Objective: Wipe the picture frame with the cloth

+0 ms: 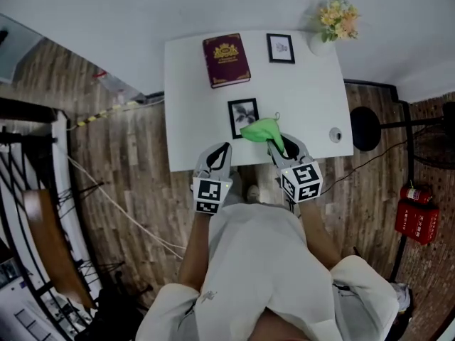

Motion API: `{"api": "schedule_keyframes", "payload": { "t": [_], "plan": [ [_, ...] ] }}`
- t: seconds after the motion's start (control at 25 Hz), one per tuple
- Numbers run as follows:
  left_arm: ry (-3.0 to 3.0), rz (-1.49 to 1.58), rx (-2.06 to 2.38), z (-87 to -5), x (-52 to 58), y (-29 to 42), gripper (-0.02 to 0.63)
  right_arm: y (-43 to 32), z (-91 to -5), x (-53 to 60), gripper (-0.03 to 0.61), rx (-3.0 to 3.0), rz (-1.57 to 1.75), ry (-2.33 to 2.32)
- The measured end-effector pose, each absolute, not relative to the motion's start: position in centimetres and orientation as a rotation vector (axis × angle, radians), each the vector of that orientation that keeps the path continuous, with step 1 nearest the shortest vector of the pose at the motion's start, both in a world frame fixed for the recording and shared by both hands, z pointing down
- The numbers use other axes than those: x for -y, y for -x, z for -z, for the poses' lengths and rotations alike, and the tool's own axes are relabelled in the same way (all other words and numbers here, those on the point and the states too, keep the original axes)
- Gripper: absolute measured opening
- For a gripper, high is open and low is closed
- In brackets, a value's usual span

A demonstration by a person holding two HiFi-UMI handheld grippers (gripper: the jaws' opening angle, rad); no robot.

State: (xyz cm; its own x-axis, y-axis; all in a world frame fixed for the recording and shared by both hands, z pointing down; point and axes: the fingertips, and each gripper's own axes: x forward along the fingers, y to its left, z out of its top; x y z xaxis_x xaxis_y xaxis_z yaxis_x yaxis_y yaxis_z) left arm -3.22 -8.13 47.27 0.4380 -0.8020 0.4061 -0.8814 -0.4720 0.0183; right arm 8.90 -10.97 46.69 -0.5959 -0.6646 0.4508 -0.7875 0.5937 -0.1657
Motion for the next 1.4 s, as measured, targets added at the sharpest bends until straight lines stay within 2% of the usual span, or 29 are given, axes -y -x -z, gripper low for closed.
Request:
{"api": "schedule_keyframes", "payload": {
  "t": [0.8, 1.4],
  "plan": [
    [-2.490, -0.690, 0.987, -59.3, 14.8, 3.3, 0.020, -4.9, -55.2, 17.5, 0.098, 2.222, -0.641, -1.253],
    [-2.437, -0.788, 0.963, -63.1, 17.1, 2.2, 0.020, -3.5, -58.8, 20.0, 0.098, 2.212, -0.673, -1.135]
  ]
}}
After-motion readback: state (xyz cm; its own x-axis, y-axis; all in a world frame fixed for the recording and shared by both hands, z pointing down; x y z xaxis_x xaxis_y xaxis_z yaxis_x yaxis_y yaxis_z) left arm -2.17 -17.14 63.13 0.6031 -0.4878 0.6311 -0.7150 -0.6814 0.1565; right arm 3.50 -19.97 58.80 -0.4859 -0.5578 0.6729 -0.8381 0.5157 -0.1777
